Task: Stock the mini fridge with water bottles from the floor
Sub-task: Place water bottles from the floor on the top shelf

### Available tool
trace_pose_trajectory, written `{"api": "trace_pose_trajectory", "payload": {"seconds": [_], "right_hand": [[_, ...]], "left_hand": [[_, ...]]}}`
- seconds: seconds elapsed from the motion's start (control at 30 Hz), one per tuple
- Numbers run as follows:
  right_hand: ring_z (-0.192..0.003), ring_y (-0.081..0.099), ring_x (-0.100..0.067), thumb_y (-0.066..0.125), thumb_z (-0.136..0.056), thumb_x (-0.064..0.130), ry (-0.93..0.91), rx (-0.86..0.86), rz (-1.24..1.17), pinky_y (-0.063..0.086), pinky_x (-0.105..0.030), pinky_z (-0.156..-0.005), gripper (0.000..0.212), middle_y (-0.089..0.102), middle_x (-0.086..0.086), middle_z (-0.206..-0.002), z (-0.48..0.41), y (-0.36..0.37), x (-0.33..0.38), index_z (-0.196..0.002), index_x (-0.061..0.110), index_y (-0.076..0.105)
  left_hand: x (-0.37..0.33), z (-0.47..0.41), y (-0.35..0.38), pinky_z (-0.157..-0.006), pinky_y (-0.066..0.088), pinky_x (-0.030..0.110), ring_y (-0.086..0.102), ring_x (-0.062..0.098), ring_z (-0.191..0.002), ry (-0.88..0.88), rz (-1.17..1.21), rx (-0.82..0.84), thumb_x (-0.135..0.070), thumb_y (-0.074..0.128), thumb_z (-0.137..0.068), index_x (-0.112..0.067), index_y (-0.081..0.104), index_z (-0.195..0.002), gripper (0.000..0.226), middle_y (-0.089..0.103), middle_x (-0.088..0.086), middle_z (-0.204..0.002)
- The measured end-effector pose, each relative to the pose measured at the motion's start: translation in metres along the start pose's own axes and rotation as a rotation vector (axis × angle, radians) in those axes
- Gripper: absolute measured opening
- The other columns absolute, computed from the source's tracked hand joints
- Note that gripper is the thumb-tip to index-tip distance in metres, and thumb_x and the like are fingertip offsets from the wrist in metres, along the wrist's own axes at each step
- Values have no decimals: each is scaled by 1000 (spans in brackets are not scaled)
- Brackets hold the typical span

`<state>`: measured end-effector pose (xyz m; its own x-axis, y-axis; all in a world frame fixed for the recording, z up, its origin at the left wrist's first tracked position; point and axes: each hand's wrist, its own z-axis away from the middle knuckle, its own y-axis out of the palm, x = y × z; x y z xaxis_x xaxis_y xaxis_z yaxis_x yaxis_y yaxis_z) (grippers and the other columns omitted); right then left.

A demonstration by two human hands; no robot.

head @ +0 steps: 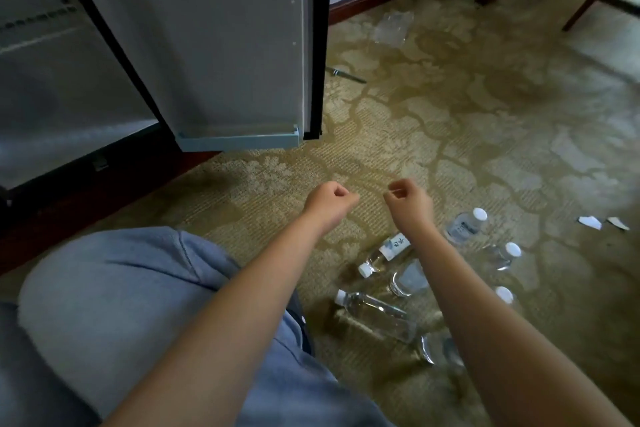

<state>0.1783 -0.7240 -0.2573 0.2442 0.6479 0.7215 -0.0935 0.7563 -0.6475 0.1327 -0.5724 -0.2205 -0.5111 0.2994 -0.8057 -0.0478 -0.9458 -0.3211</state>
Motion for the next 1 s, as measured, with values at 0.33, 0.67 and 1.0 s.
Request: {"api": "trace_pose_trajectory", "payload": {"seconds": [0.33, 0.67, 1.0], "right_hand": [[-117, 49, -31, 49, -89, 24, 117, 242, 663, 49, -43, -90, 43, 51, -9, -128, 36, -6, -108, -132, 16, 44], [-98, 58, -35, 51, -93, 12, 87, 106, 542, 41, -35, -70, 27, 42, -11, -126, 47, 7, -110, -120, 8, 49], [-96, 55, -17, 70, -83, 24, -164, 20, -17, 52, -39, -85, 18, 55, 6, -101, 40, -46, -54, -99, 18, 65]], "left_hand": [[16, 15, 54, -79, 47, 35, 59, 25, -99, -66, -157, 183, -30, 57, -90, -10, 56, -102, 24, 61, 10, -107], [29, 21, 56, -85, 47, 36, 57, 23, -104, -84, -204, 187, -31, 60, -89, -12, 55, -105, 25, 57, 7, -115], [4, 17, 31, -95, 36, 32, 33, 25, -136, 97, -272, 284, -21, 76, -75, -20, 28, -146, 85, 31, 4, -152]]}}
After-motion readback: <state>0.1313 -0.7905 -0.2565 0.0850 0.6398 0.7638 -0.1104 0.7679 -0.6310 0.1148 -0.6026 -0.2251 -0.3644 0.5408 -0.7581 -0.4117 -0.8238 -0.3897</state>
